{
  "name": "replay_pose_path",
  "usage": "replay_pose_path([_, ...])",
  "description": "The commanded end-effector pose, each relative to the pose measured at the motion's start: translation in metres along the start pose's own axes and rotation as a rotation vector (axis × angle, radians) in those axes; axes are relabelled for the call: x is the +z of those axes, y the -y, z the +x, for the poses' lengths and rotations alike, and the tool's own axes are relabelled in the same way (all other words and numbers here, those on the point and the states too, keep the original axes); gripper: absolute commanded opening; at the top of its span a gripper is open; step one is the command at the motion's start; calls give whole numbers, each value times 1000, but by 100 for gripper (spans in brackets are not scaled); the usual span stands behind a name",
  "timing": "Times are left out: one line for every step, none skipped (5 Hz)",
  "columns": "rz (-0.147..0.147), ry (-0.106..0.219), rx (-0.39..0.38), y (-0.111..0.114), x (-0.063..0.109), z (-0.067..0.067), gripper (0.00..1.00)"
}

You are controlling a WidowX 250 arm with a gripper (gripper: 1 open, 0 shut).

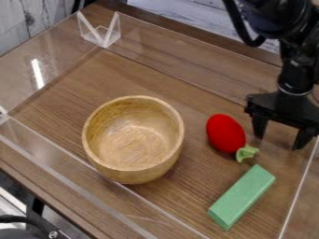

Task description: Move the red fruit to the right side of the table

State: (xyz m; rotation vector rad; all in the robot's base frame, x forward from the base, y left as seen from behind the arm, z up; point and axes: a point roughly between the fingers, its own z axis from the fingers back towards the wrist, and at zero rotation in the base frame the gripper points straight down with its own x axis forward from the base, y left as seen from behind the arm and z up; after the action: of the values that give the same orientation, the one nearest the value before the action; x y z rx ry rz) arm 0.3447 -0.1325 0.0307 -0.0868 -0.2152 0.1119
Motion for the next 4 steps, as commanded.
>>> replay_pose_path([-29, 60, -10, -4, 22, 15, 100])
replay_pose_path([-35, 72, -18, -16, 29, 20, 100])
replay_pose_path([-35, 100, 19, -25, 47, 28, 100])
replay_pose_path([-37, 132, 57, -44, 69, 40, 100])
